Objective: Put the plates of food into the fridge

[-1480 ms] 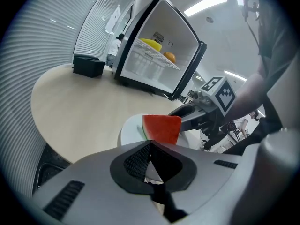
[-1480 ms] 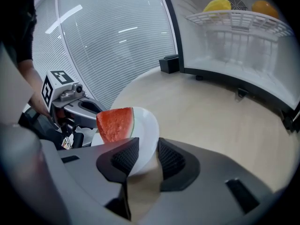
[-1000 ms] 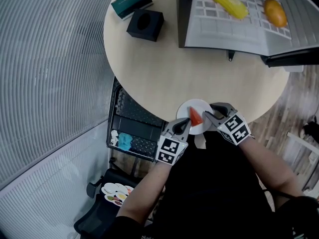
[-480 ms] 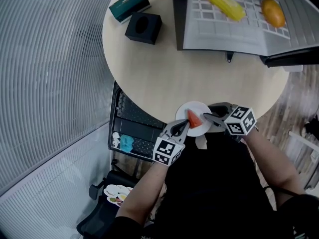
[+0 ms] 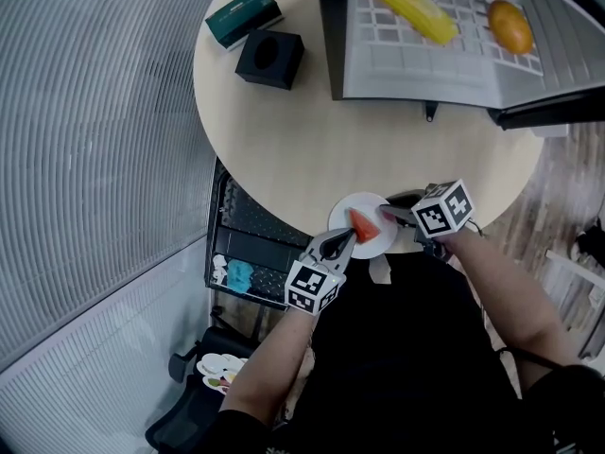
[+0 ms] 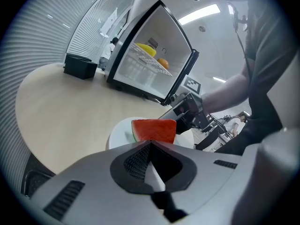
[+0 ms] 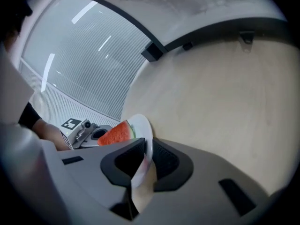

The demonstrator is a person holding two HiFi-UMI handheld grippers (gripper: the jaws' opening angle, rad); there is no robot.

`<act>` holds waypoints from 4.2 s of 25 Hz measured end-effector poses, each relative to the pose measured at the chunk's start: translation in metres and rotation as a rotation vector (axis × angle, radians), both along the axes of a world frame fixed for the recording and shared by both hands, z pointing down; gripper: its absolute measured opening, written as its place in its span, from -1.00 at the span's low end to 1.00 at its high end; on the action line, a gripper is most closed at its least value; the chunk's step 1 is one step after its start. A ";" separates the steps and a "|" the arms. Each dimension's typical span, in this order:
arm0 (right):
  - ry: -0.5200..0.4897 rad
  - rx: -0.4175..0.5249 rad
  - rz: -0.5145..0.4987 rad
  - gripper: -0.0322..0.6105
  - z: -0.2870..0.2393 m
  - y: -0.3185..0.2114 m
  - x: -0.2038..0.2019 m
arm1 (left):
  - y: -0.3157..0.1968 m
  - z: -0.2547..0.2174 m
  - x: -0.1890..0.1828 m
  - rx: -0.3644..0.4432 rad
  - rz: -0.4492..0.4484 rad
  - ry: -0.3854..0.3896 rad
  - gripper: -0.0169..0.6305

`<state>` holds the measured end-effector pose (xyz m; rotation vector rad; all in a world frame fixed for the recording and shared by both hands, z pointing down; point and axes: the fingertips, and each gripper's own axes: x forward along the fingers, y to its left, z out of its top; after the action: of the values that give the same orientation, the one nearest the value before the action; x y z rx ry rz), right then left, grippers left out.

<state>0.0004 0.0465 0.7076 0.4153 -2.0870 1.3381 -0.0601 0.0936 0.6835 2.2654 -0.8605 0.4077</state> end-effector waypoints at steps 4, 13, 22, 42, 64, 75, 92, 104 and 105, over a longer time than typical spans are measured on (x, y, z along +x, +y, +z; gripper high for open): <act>-0.038 0.028 0.055 -0.74 -0.006 -0.001 0.004 | -0.002 0.000 0.001 -0.032 0.012 0.006 -0.94; -0.163 0.018 0.253 -0.84 -0.034 -0.017 0.013 | -0.010 0.000 -0.007 -0.042 0.062 -0.117 -0.94; -0.213 0.042 0.363 -0.84 -0.058 -0.039 0.031 | -0.043 -0.042 -0.008 0.080 0.042 -0.135 -0.94; -0.361 0.136 0.547 -0.84 -0.131 -0.083 0.083 | -0.105 -0.131 0.020 0.262 0.066 -0.141 -0.94; -0.462 0.221 0.718 -0.84 -0.186 -0.154 0.129 | -0.174 -0.225 0.056 0.441 0.037 -0.088 -0.94; -0.490 0.207 0.783 -0.84 -0.189 -0.188 0.142 | -0.213 -0.253 0.059 0.530 -0.032 -0.100 -0.94; -0.506 0.166 0.911 -0.84 -0.156 -0.237 0.156 | -0.257 -0.252 0.077 0.537 -0.016 -0.124 -0.94; -0.516 0.165 0.982 -0.84 -0.149 -0.273 0.169 | -0.292 -0.256 0.098 0.561 0.007 -0.079 -0.94; -0.516 0.165 0.988 -0.84 -0.149 -0.275 0.170 | -0.293 -0.255 0.098 0.560 0.006 -0.077 -0.94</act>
<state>0.1709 -0.2284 0.5588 1.4361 -2.5285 1.9586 0.0382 -0.1991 0.4285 2.7745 -1.1136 0.2801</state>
